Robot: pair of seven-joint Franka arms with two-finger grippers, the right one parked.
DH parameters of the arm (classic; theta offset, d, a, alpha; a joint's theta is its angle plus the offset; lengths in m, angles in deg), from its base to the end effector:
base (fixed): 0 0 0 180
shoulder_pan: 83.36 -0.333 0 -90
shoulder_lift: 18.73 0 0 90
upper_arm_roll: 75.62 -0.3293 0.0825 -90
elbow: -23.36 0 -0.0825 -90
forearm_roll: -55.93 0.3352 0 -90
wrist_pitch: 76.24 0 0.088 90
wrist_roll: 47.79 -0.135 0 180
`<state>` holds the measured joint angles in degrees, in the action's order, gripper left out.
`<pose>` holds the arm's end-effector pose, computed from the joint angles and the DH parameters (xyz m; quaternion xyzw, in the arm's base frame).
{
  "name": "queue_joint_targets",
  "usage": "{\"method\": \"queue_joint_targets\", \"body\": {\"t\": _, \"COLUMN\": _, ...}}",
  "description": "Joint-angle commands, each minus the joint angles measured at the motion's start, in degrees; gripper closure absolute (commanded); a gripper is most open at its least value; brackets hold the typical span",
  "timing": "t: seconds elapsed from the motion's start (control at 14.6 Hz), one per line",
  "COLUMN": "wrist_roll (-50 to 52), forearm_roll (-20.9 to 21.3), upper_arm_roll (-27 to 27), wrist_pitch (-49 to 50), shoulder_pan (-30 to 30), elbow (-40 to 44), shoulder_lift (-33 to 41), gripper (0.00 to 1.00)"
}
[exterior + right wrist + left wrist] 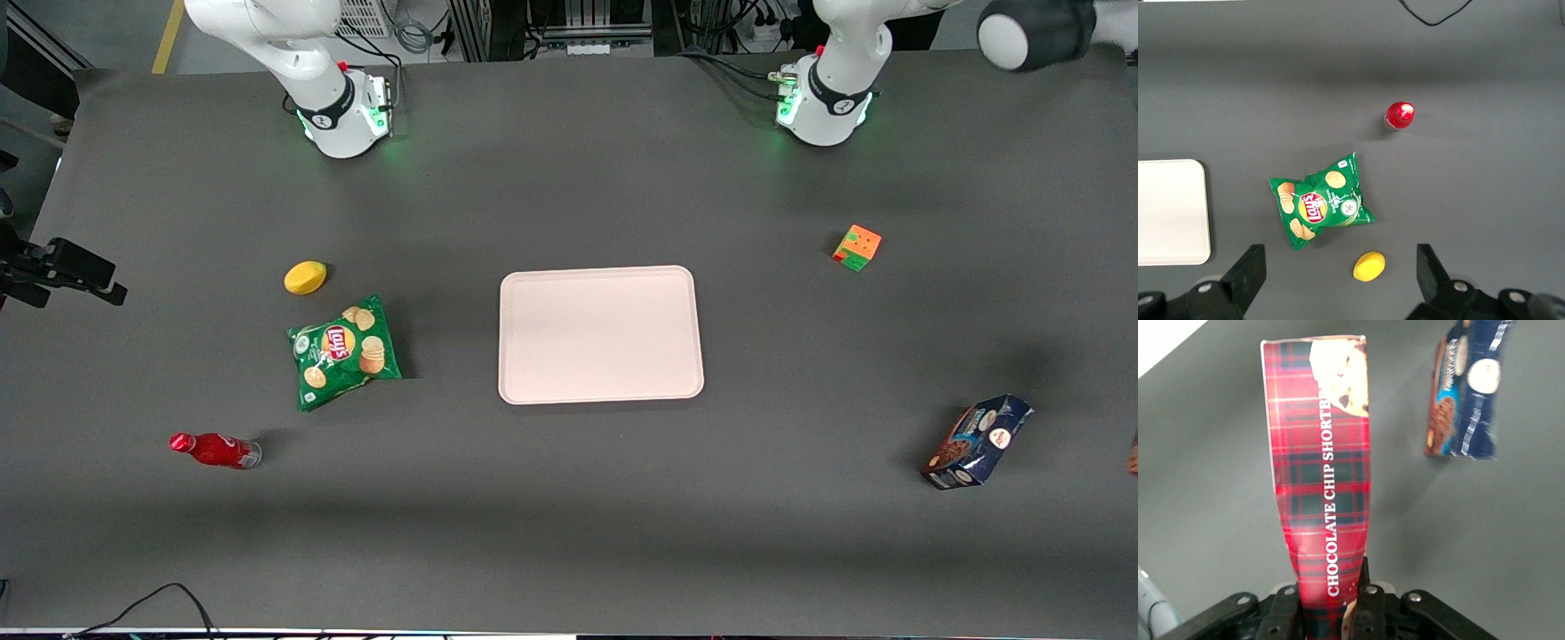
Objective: Place red cookie box on tray
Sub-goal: 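Close the left gripper on the red cookie box's end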
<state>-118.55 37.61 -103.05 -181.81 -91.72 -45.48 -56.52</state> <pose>0.6280 0.3019 0.4204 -0.9510 0.3080 -0.0246 0.0114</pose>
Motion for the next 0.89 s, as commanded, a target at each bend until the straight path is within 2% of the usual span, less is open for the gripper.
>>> {"method": "queue_joint_targets", "body": {"t": 0.0, "wrist_roll": 1.24, "forearm_roll": 5.04, "upper_arm_roll": -0.79, "wrist_pitch": 8.86, "shoulder_pan": 0.28, "elbow": 2.38, "shoulder_lift": 6.76, "gripper": 0.9}}
{"method": "queue_joint_targets", "body": {"t": 0.21, "wrist_roll": 2.03, "forearm_roll": 6.11, "upper_arm_roll": -0.97, "wrist_pitch": 16.61, "shoulder_pan": 0.28, "elbow": 7.22, "shoulder_lift": 7.73, "gripper": 0.9}}
{"method": "queue_joint_targets", "body": {"t": 0.48, "wrist_roll": 10.71, "forearm_roll": 6.63, "upper_arm_roll": -0.17, "wrist_pitch": 18.82, "shoulder_pan": 2.38, "elbow": 7.49, "shoulder_lift": 8.88, "gripper": 0.89}}
{"method": "queue_joint_targets", "body": {"t": 0.55, "wrist_roll": 15.52, "forearm_roll": 6.55, "upper_arm_roll": 0.17, "wrist_pitch": 20.74, "shoulder_pan": 3.43, "elbow": 7.4, "shoulder_lift": 8.97, "gripper": 0.89}}
{"method": "queue_joint_targets", "body": {"t": 0.62, "wrist_roll": 22.01, "forearm_roll": 6.46, "upper_arm_roll": 1.57, "wrist_pitch": 23.19, "shoulder_pan": 3.96, "elbow": 7.4, "shoulder_lift": 9.32, "gripper": 0.89}}
{"method": "queue_joint_targets", "body": {"t": 0.82, "wrist_roll": 41.87, "forearm_roll": 7.68, "upper_arm_roll": 12.36, "wrist_pitch": 26.12, "shoulder_pan": 4.06, "elbow": 6.53, "shoulder_lift": 11.86, "gripper": 0.89}}
